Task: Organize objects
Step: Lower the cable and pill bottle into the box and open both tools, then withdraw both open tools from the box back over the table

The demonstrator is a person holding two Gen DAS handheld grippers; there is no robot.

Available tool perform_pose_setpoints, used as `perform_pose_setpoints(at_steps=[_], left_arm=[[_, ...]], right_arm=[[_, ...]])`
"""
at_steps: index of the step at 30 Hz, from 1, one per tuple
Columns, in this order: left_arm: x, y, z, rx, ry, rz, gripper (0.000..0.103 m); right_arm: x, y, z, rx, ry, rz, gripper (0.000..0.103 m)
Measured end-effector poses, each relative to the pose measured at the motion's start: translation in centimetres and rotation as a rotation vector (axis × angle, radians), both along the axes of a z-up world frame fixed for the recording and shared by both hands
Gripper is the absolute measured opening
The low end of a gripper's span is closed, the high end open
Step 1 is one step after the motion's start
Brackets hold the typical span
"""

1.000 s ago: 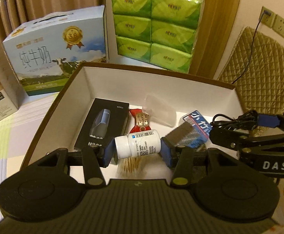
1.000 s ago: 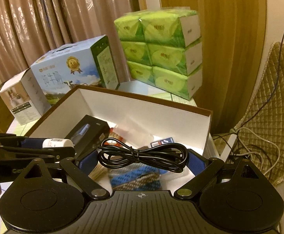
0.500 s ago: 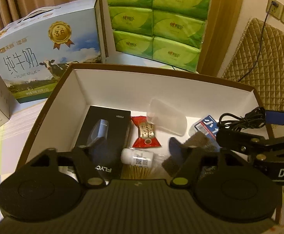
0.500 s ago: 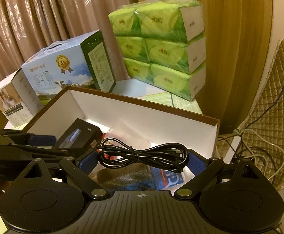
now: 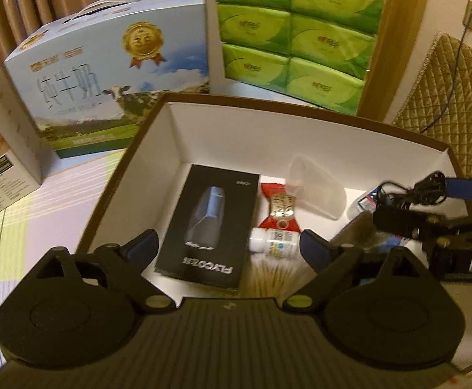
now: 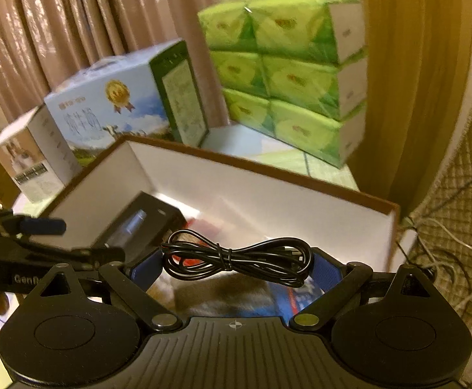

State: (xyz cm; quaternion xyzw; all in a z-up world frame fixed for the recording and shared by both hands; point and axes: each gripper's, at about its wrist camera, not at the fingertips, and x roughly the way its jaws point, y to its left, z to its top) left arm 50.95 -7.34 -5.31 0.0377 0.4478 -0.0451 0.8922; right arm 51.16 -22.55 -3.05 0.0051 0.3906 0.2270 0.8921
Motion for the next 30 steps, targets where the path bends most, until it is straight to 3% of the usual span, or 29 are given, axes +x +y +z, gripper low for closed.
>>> perform_pose_setpoints(at_steps=[4, 18, 30], left_arm=[[-0.5, 0.8, 0.1, -0.017, 0.007, 0.025, 0.097], [-3.9, 1.4, 1.6, -0.046, -0.021, 0.035, 0.1], [-7.9, 1.3, 4.2, -0.082, -0.065, 0.063, 0.102]], right_arm=[[0.2, 0.4, 0.2, 0.021, -0.045, 0.0, 0.101], [-2.6, -1.4, 0.4, 0.008, 0.012, 0.017, 0.101], [-6.3, -3.5, 2.4, 0.016, 0.024, -0.001, 0.101]])
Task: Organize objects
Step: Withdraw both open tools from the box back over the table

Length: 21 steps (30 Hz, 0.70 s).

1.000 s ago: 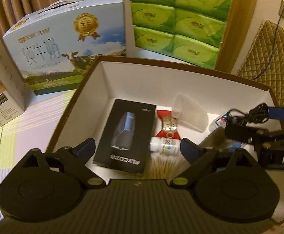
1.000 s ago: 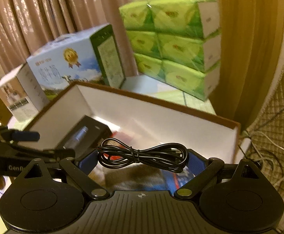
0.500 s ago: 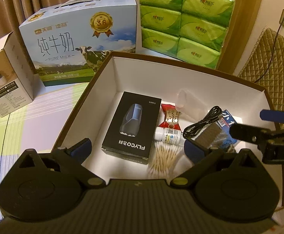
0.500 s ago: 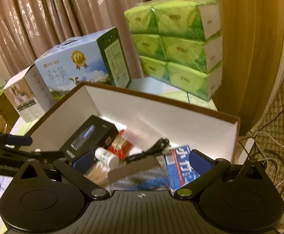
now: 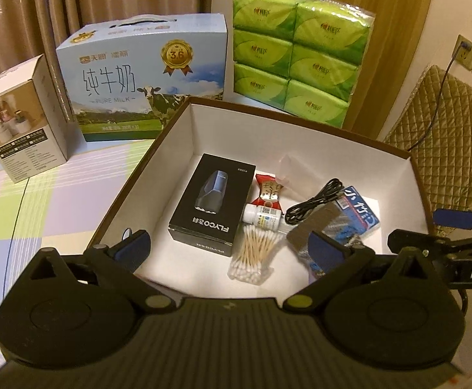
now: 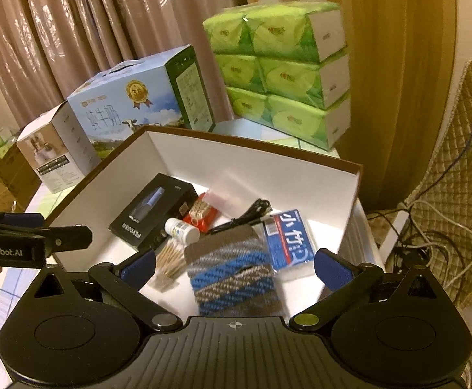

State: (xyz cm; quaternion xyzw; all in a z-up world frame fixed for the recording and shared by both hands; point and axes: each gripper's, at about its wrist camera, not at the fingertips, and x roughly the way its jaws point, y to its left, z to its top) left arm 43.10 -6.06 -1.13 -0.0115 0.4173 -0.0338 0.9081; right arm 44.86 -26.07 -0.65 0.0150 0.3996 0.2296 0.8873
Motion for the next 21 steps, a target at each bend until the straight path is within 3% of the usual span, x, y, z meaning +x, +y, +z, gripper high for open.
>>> perform_pose_setpoints(at_steps=[21], left_arm=[[-10.1, -3.5, 2.8, 0.068, -0.044, 0.092, 0.102]], right_arm=[[-7.7, -3.0, 2.2, 0.035, 0.027, 0.075, 0.101]])
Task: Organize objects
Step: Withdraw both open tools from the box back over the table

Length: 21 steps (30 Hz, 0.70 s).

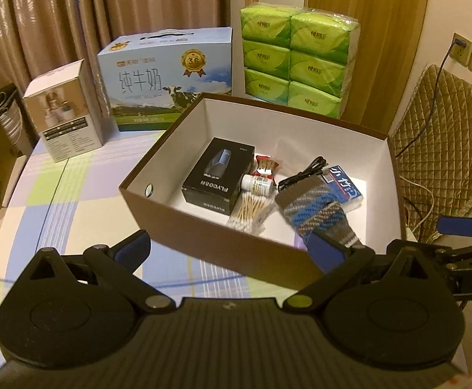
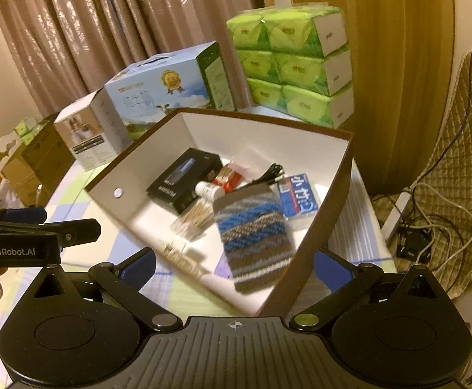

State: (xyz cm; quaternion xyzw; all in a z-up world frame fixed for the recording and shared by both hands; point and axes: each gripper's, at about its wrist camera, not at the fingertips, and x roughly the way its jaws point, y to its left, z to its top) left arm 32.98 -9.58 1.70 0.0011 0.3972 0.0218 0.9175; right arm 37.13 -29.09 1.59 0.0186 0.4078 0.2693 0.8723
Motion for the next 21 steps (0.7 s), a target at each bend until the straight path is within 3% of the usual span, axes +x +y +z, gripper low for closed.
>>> perform_pose_setpoints(at_steps=[11, 21], left_arm=[[-7.7, -0.1, 1.2, -0.028, -0.005, 0.074, 0.102], [-14.0, 2.4, 1.4, -0.051, 0.012, 0.046, 0.102]], right_arm=[[-4.8, -0.9, 1.2, 0.002, 0.003, 0.071, 0.101], [-11.2, -0.2, 1.5, -0.009, 0.006, 0.039, 0.101]])
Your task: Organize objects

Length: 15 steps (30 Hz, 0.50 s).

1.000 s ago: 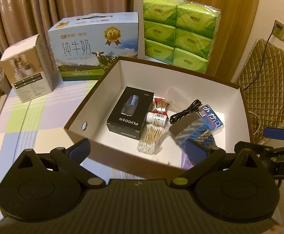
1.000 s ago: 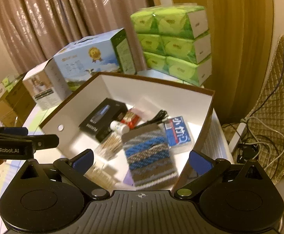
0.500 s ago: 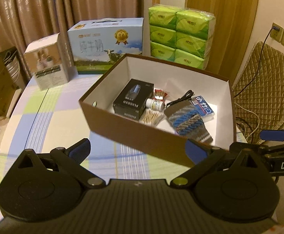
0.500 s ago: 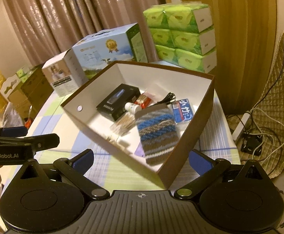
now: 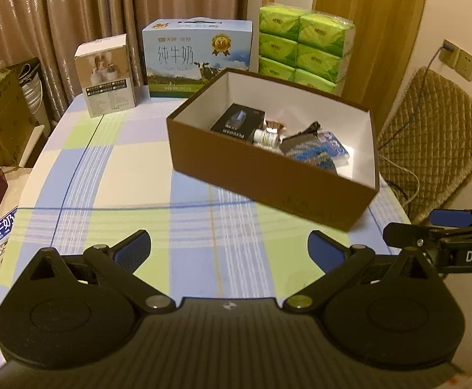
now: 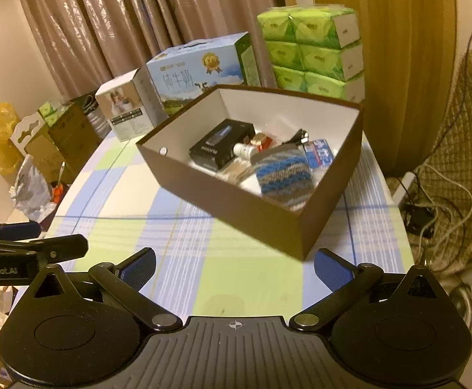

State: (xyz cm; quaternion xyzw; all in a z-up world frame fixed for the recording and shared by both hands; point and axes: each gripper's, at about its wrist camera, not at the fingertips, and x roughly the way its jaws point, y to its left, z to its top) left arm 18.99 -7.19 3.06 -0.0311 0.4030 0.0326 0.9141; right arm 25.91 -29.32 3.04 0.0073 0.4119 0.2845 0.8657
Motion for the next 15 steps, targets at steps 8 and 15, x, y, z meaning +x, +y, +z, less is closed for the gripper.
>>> perform_pose_setpoints(at_steps=[8, 15], left_arm=[[-4.9, 2.9, -0.2, -0.009, 0.012, -0.033, 0.102], [-8.6, 5.1, -0.3, -0.01, 0.015, -0.05, 0.102]], right_arm=[[-5.8, 2.0, 0.0, -0.011, 0.004, -0.034, 0.101], [-10.2, 3.5, 0.0, -0.021, 0.002, -0.048, 0.101]])
